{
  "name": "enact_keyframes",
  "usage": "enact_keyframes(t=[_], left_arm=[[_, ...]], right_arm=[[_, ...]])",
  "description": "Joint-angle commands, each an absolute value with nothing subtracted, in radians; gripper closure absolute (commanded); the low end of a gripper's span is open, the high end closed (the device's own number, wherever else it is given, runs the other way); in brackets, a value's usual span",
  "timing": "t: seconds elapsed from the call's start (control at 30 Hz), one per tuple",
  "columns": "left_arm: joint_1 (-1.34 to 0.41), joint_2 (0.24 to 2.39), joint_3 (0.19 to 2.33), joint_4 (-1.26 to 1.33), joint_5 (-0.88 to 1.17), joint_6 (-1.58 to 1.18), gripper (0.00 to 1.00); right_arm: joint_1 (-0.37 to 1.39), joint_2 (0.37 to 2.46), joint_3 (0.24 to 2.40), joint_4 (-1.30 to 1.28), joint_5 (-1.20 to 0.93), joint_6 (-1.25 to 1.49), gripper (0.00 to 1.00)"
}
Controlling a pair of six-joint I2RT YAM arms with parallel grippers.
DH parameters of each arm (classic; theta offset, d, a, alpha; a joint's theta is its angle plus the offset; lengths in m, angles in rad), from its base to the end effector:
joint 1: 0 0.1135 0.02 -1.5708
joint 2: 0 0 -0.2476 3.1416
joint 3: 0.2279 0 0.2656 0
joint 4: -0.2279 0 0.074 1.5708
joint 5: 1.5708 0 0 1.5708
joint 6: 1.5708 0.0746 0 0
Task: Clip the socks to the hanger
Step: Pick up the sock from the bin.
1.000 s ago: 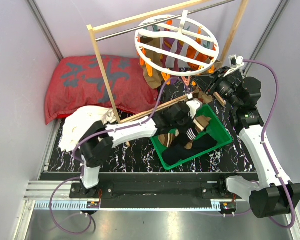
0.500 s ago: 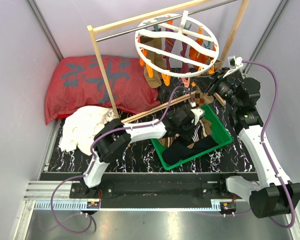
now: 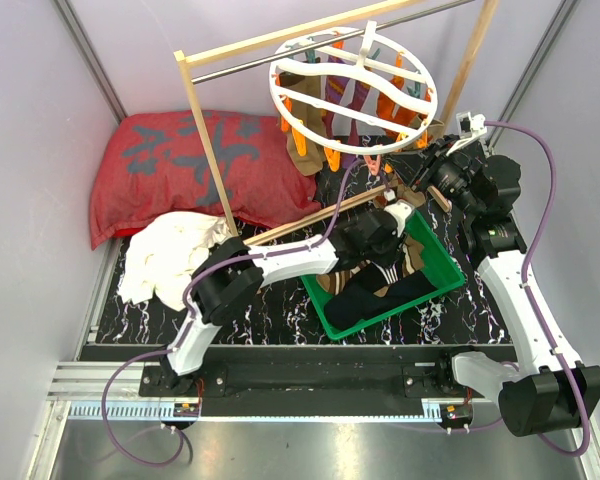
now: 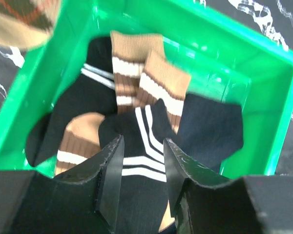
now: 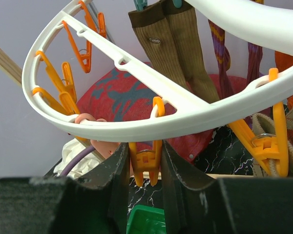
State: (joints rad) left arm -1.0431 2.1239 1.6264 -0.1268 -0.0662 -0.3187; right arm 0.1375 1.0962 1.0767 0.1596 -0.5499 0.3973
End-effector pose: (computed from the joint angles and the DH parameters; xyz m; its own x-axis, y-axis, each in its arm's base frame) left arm 0.2694 -0.4524 0.1667 -0.5412 0.3076 -0.7826 0.7008 0.6794 -0.2175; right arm 0.2948 0.0801 0.4079 -0.1160 0.3170 -0.9413 -0.6339 0.7059 0.3159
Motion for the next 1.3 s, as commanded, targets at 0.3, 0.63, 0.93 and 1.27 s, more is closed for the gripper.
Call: enact_keyframes(t=[0.3,0.63,0.93,1.27], left_arm=[[-1.065,2.243,1.756,-0.109,-0.163,-0.293,0.66],[-1.066,2.125,1.677,-0.086,-0.170,-0.276,1.00],[-1.062,1.890,1.514,0.035,-0.186,-0.259,1.00],[-1.008,1.691,1.333,0.230,-0.107,-0.276,1.00]], right_arm=[[0.141,1.091,1.055,0.103,-0.534,0.388,1.00],[0.141,1.086,1.051,0.100,-0.531,0.387,1.00],[0.141,1.074,1.051,0.087,-0.528,0.374,1.00],[0.141,1.078,1.049,0.080,-0.535,0.368,1.00]])
